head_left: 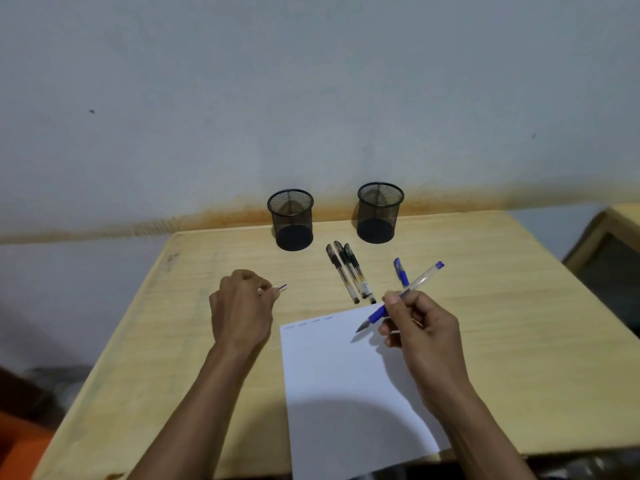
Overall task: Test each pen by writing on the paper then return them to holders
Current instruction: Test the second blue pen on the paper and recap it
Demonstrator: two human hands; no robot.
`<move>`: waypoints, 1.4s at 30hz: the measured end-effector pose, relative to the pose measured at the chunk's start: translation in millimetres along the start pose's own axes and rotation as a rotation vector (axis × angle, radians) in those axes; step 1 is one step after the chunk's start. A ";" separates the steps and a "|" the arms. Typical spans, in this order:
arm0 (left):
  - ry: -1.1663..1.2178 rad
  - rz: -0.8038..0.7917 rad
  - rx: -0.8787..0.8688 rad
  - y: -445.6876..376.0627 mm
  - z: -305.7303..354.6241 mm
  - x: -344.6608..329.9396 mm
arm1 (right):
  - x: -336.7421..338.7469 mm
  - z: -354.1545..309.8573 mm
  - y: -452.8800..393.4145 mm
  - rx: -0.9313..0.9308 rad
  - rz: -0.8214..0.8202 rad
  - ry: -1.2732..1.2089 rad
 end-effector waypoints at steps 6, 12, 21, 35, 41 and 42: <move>-0.015 0.020 -0.029 8.0 -11.9 -3.5 | -2.6 7.1 3.2 -0.044 -0.014 -0.014; 0.296 -0.012 -0.207 39.3 -5.6 2.7 | -14.8 3.8 5.2 -0.088 -0.011 -0.100; 0.001 -0.310 -0.431 64.3 -8.8 -23.1 | -36.6 37.1 -4.9 -0.097 -0.089 0.047; -0.020 -0.274 -0.511 64.6 -6.1 -24.1 | -59.6 36.9 -43.5 -0.002 -0.117 0.207; -0.049 -0.355 -0.488 62.1 -9.3 -26.7 | -58.0 42.0 -47.0 0.046 -0.119 0.201; -0.050 -0.359 -0.485 61.9 -9.8 -26.7 | -59.1 42.3 -47.4 0.060 -0.120 0.216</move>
Point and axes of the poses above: each hand's wrist, its own y-axis away from the middle knuckle, its own x-axis out of the back of the hand, z = x × y, the point moved 7 cm from there along -y, towards the middle knuckle, and after that the axes turned 11 degrees about y, right-handed, at the moved point
